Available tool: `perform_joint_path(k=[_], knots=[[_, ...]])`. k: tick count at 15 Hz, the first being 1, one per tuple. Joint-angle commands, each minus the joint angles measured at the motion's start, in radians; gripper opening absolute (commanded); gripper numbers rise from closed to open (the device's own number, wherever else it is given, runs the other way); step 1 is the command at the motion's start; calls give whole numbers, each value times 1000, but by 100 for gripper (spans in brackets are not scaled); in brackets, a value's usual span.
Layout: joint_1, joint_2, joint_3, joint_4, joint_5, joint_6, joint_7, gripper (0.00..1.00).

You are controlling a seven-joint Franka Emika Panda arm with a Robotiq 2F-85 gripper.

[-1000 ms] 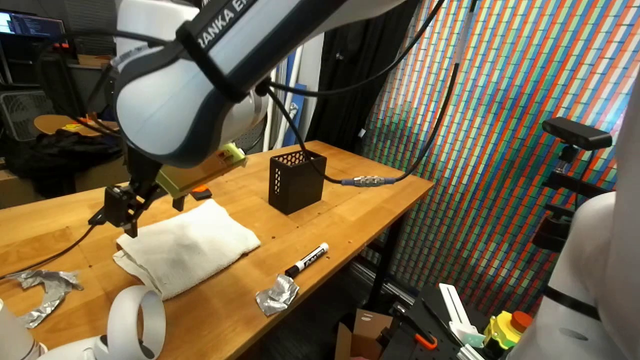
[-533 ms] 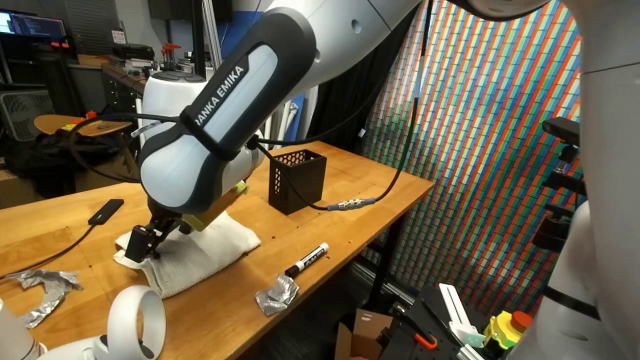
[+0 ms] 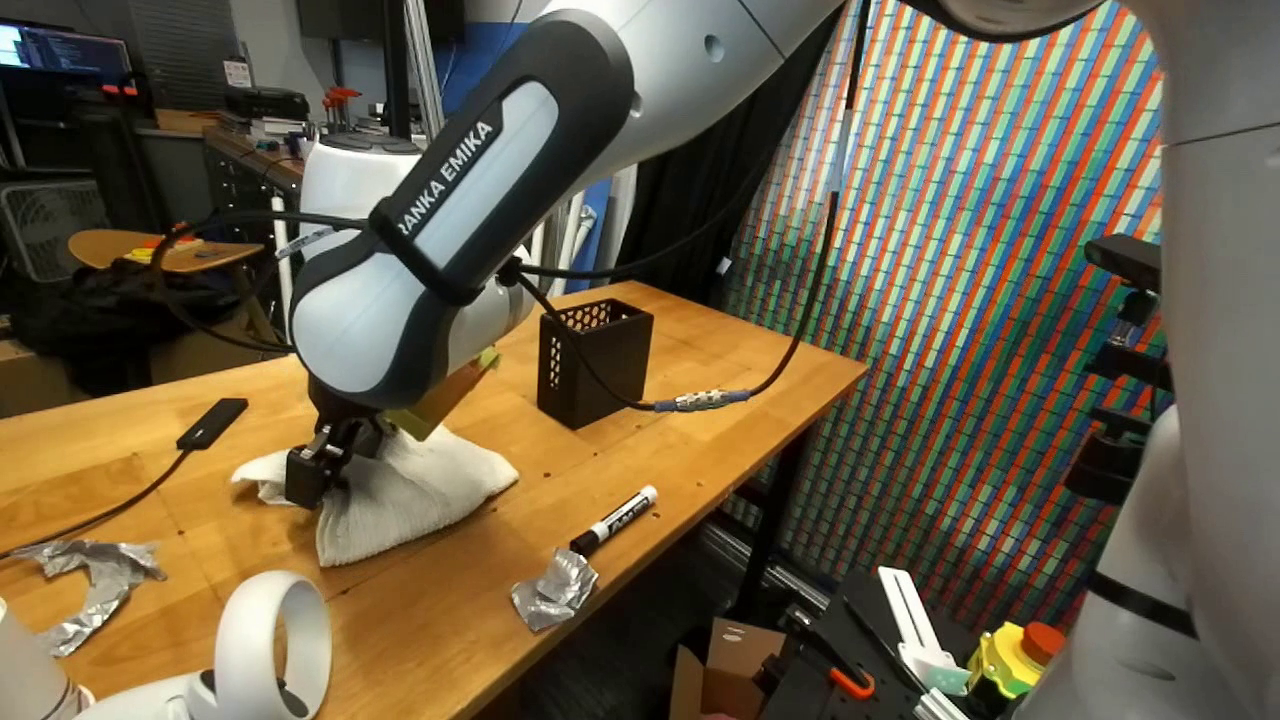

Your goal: Put the towel inside the black box

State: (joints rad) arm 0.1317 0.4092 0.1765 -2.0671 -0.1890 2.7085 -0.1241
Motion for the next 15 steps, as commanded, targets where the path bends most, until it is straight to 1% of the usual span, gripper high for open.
perform_joint_path(k=[1, 2, 3, 5, 7, 12, 13, 15], knots=[[-17, -92, -1, -20, 34, -50, -44, 5], [-21, -113, -1, -21, 41, -67, -46, 1], [-24, -137, -7, -21, 41, -83, -44, 0], [-40, -179, -14, -15, 55, -127, -55, 3], [-67, -218, -23, -2, 79, -171, -86, 3], [-157, -279, -94, 66, 149, -244, -218, 3], [-172, -281, -114, 89, 150, -282, -241, 3], [-194, -279, -157, 123, 108, -334, -249, 3]])
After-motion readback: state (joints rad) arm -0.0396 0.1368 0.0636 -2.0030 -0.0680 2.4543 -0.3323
